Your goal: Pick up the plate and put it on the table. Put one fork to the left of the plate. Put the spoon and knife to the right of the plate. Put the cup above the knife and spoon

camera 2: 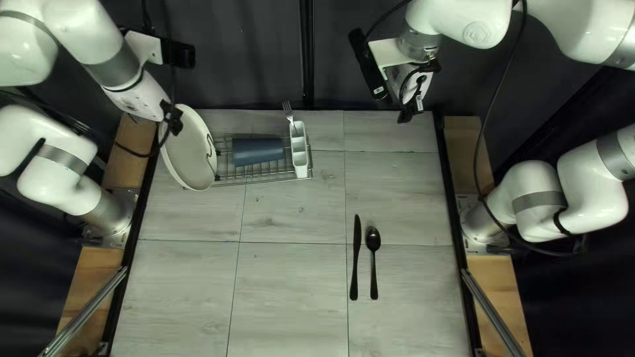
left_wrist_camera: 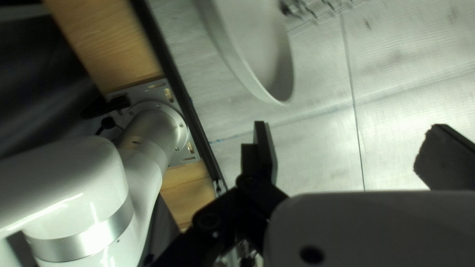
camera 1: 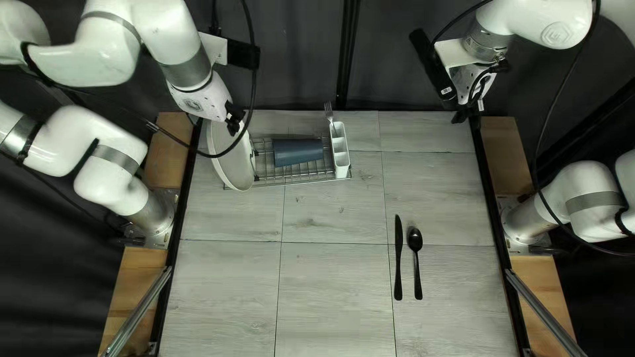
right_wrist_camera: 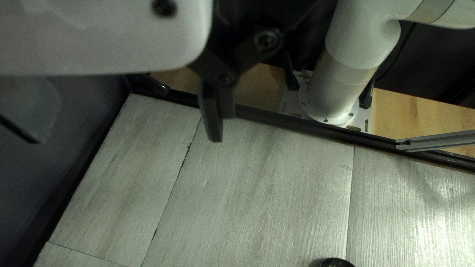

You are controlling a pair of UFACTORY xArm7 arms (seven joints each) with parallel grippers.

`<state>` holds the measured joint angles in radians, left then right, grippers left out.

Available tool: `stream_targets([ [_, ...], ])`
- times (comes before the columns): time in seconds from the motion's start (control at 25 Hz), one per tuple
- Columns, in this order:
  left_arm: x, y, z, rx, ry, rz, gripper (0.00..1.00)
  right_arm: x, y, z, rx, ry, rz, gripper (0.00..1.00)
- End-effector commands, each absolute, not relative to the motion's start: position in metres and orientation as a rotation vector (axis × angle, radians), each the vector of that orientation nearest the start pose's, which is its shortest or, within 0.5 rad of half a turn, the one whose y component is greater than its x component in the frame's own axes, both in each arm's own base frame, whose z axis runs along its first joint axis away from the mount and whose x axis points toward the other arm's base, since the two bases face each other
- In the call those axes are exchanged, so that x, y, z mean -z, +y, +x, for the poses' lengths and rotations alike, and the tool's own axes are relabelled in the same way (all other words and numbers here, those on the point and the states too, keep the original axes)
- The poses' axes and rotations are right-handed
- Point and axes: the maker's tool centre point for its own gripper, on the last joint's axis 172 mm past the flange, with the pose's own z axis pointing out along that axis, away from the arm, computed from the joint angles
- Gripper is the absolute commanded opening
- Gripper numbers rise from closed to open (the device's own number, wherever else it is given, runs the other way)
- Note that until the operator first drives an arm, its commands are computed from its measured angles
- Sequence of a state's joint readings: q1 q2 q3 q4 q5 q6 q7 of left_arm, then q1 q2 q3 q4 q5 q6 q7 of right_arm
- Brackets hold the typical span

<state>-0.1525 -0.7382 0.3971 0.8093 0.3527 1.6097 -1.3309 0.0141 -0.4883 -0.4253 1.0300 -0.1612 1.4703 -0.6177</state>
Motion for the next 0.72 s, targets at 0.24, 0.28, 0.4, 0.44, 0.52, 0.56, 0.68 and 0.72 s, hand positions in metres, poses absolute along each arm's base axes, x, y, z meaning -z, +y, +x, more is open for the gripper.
stream_targets([
  [0.24, -0.244, 0.148, 0.203, -0.220, -2.033, -2.163, 1.00, -0.326, -0.175, 0.304, 0.041, -0.413, -3.089, 1.00],
  [0.28, -0.240, 0.149, 0.202, -0.232, -2.034, -2.162, 1.00, -0.326, -0.175, 0.304, 0.041, -0.413, -3.089, 1.00],
  [0.4, -0.220, 0.154, 0.196, -0.281, -2.045, -2.151, 1.00, -0.326, -0.175, 0.304, 0.041, -0.413, -3.089, 1.00],
  [0.44, -0.210, 0.156, 0.195, -0.302, -2.049, -2.147, 0.95, -0.326, -0.175, 0.304, 0.041, -0.413, -3.089, 1.00],
  [0.52, -0.201, 0.158, 0.194, -0.330, -2.051, -2.139, 0.03, -0.326, -0.175, 0.304, 0.041, -0.413, -3.089, 1.00],
  [0.56, -0.200, 0.158, 0.195, -0.338, -2.052, -2.137, 0.00, -0.326, -0.175, 0.304, 0.041, -0.413, -3.089, 1.00],
  [0.68, -0.205, 0.157, 0.197, -0.346, -2.053, -2.133, 0.00, -0.326, -0.175, 0.304, 0.041, -0.413, -3.089, 1.00],
  [0.72, -0.215, 0.155, 0.200, -0.344, -2.051, -2.126, 0.00, -0.326, -0.175, 0.304, 0.041, -0.413, -3.089, 1.00],
])
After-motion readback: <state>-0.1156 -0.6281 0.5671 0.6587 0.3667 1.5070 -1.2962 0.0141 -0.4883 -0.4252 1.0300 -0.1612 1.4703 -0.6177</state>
